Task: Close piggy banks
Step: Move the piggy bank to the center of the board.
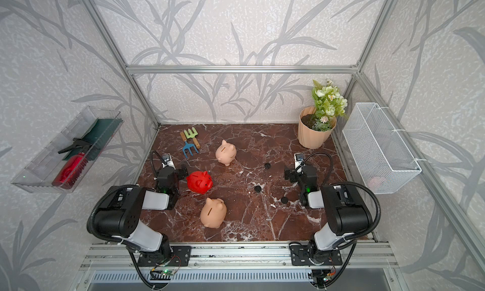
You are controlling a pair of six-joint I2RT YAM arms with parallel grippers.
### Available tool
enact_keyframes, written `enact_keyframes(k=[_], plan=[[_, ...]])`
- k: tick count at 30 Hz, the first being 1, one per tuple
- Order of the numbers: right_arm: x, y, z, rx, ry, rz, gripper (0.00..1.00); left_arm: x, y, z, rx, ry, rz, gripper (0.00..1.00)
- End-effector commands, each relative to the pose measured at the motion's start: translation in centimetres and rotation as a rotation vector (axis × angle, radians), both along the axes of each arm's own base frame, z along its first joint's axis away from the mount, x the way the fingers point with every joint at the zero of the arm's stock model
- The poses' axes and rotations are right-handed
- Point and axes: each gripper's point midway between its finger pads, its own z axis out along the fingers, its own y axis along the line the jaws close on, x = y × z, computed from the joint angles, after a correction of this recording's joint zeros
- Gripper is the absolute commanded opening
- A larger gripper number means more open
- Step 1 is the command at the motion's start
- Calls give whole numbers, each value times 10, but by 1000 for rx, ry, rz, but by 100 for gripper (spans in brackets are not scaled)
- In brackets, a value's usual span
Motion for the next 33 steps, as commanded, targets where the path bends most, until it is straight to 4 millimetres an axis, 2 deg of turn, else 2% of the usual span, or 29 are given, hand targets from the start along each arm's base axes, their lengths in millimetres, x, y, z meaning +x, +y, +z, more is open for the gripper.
enact_keyframes(k=[1,5,7,10,12,14,17,22,26,28,33], plan=[[5,2,15,1,-45,6,99,-3,-6,24,1,-58,-28,99],[3,6,28,2,-56,28,99,-16,-5,55,24,-85,6,99],[2,8,40,0,-53,42,99,-24,-2,74,-18,-119,61,99],[-1,8,60,11,-18,40,99,-27,-15,96,-126,-130,22,99],[1,-3,81,124,10,-75,99,-29,-24,106,-205,-116,9,99],[-1,-5,101,256,53,-137,99,-31,-31,119,-256,-76,13,99],[-9,18,125,454,157,-84,99,-34,-53,133,-308,34,-30,99],[-35,79,152,677,302,215,99,-50,-117,138,-393,230,-248,99],[-63,109,158,710,360,312,99,-79,-162,124,-456,396,-392,99],[-79,123,160,664,375,349,99,-99,-177,113,-449,475,-442,99],[-116,145,152,589,443,411,99,-145,-189,99,-373,618,-498,99]])
